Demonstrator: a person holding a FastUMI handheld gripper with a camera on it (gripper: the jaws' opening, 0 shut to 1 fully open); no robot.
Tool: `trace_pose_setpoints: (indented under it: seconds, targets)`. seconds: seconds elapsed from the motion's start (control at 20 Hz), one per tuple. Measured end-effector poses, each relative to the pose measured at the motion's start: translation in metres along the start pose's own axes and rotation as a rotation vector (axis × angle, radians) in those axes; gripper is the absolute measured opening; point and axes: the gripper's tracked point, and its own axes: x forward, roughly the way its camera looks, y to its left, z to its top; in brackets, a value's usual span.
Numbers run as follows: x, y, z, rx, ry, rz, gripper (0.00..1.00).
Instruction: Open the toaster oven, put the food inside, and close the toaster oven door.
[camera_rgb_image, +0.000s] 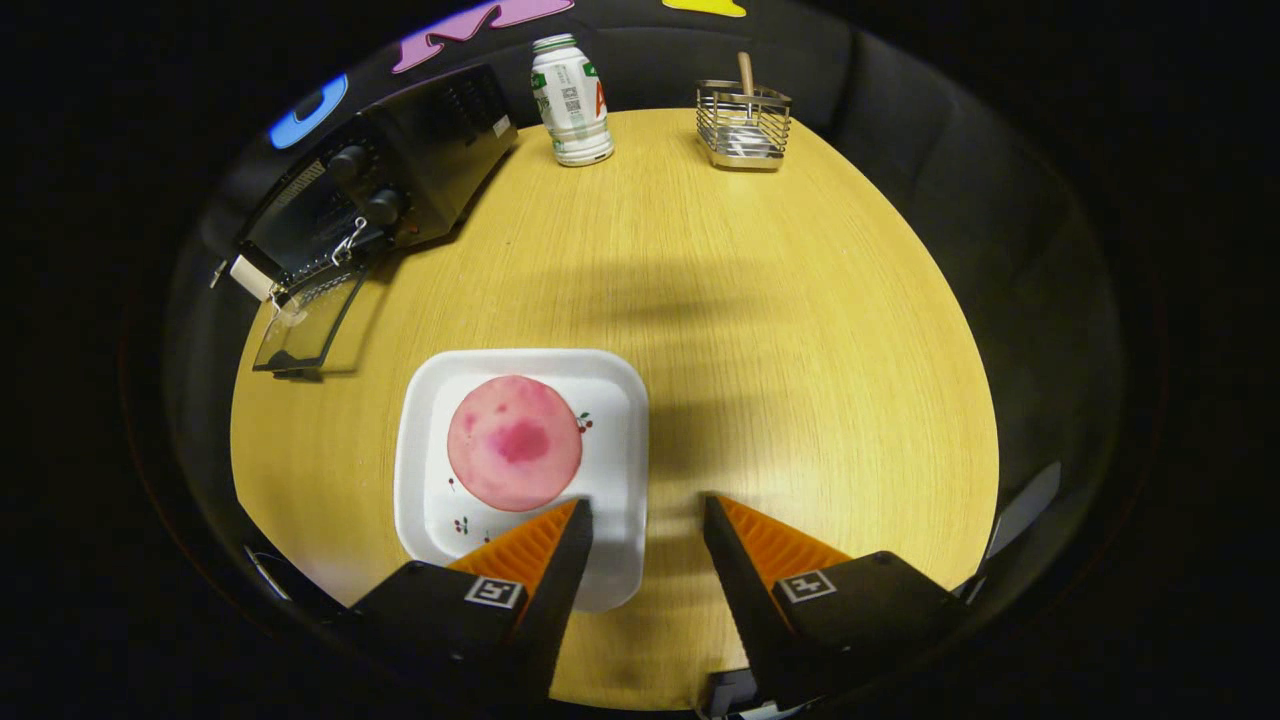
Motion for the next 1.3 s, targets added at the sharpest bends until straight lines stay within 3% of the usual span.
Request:
trace_pose_setpoints:
  seconds: [0.1,0.2,0.25,0.4,0.5,0.75,1.0,1.3]
  targets:
    - [0.001,0.004,-0.001,0.010,0.023,0.016,0.69]
    - [0.001,0.005,-0.003,0.074,0.066,0.026,0.30]
    - [0.001,0.003,-0.003,0.090,0.079,0.021,0.29]
    - [-0.001,0.000,-0.003,0.184,0.064,0.058,0.11]
    - [-0.002,0.002,-0.005,0.218,0.050,0.082,0.05]
    - [-0.004,0.012,-0.015,0.351,0.062,0.091,0.05]
    - [-0.023,0.047,-0.032,0.574,0.037,0.189,0.05]
    - [-0.055,0.088,-0.041,0.716,-0.010,0.292,0.05]
